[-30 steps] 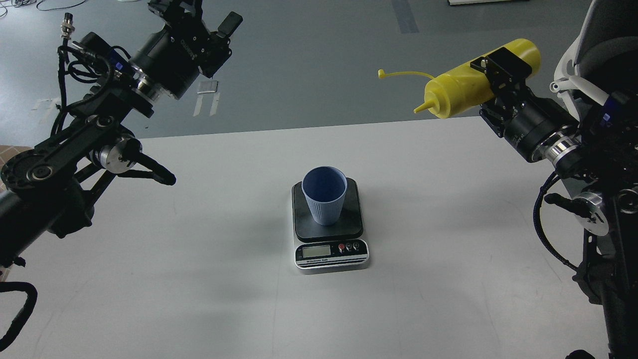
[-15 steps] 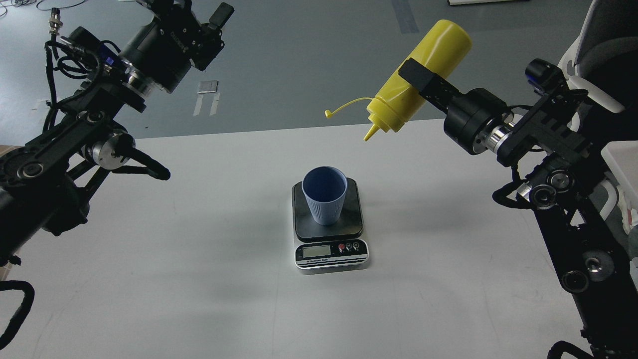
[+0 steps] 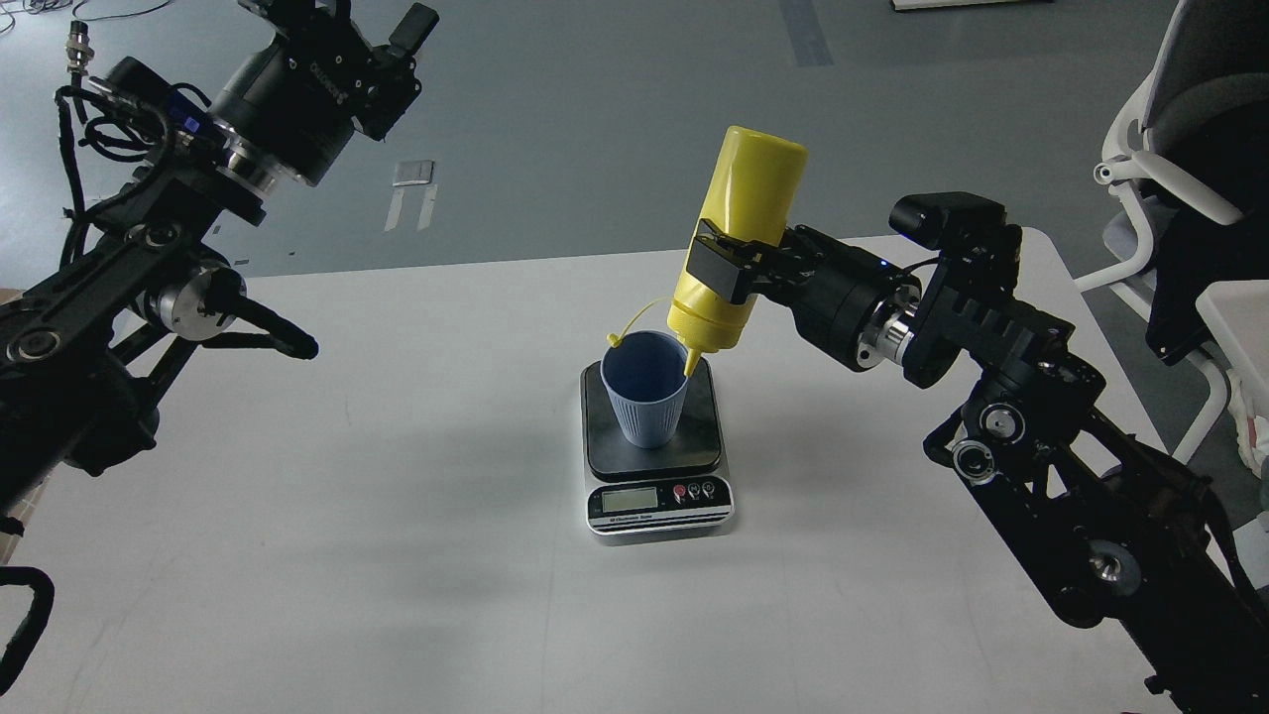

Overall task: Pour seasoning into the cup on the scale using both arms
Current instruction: 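Tilt the yellow bottle nozzle-down over the blue cup with the right gripper, then bring the yellow bottle back upright and lower it onto the table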

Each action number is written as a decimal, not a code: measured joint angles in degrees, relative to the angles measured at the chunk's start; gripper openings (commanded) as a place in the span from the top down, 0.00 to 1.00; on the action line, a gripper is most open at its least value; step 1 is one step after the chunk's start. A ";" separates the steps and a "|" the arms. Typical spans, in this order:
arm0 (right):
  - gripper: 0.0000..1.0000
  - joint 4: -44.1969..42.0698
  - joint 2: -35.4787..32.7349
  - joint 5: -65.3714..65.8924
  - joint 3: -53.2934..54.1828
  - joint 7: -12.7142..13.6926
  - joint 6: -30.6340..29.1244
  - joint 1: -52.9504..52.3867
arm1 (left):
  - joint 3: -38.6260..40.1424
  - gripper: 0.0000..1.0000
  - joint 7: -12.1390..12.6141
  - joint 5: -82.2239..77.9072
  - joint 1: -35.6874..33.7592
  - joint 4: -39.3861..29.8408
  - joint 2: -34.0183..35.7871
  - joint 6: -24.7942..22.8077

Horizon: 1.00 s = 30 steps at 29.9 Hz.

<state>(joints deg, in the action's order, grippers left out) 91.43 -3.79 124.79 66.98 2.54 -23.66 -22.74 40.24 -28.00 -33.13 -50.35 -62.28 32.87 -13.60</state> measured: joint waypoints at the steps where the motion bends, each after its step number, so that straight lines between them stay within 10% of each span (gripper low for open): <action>1: 1.00 0.00 -0.09 0.10 -0.05 -0.16 0.51 -0.01 | 0.33 0.02 0.00 0.00 0.10 -0.02 0.01 -0.05; 12: 1.00 -0.51 1.52 -2.53 1.62 0.19 2.70 0.37 | 0.91 0.02 0.00 0.00 0.51 -0.09 -0.33 -1.26; 20: 1.00 -1.58 3.77 -40.42 8.58 6.30 3.18 0.96 | 0.39 0.02 0.00 -0.01 0.61 -0.23 -0.94 -2.00; 30: 1.00 -1.68 3.79 -84.17 16.73 6.88 9.78 4.34 | 0.02 0.02 0.00 -0.09 0.86 -0.23 -1.61 -2.66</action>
<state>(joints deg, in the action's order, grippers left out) 89.75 0.01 40.62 83.71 9.42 -13.88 -18.40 40.26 -28.00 -33.22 -49.48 -62.51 31.25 -16.26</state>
